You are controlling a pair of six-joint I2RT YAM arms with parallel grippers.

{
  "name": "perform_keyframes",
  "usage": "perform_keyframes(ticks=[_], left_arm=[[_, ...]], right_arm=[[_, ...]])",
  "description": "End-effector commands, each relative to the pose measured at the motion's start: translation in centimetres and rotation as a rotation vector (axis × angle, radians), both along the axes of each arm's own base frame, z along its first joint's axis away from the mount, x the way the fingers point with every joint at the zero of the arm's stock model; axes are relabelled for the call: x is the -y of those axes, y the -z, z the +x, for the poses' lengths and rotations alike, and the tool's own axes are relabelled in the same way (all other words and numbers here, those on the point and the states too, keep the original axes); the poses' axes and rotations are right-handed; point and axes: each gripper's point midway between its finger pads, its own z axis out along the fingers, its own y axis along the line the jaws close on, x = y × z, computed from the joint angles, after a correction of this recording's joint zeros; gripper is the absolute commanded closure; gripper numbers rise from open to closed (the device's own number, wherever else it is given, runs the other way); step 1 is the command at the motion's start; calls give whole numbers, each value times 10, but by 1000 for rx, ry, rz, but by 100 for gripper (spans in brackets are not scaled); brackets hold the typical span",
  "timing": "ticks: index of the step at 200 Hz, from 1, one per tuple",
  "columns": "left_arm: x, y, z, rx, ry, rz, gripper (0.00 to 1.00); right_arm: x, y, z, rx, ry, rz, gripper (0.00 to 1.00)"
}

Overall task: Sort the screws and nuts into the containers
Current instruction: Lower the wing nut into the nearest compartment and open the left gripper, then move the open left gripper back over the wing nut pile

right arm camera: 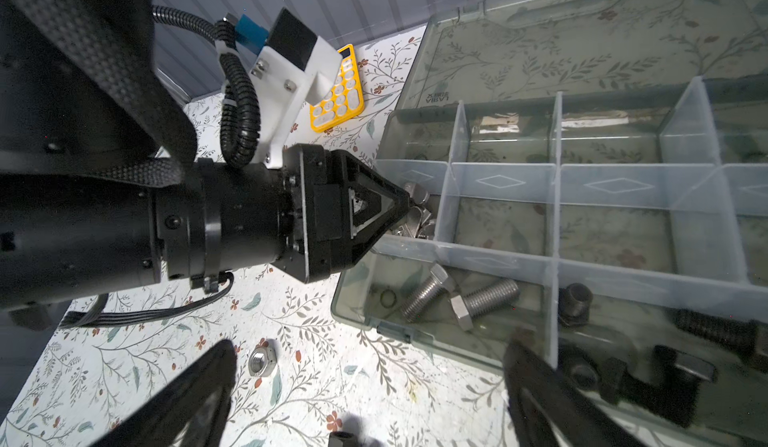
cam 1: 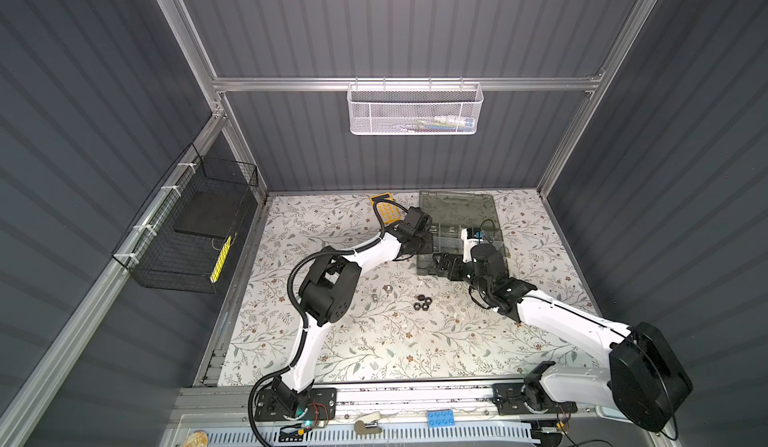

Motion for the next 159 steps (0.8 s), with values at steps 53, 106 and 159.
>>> perform_keyframes(ticks=[53, 106, 159], left_arm=[[-26, -43, -7, 91, -19, 91, 51], [-55, -64, -10, 157, -54, 187, 42], [-89, -74, -20, 195, -110, 258, 21]], right_arm=[[1, 0, -1, 7, -2, 10, 1], [-8, -2, -4, 20, -41, -8, 1], [-47, -4, -15, 66, -165, -112, 1]])
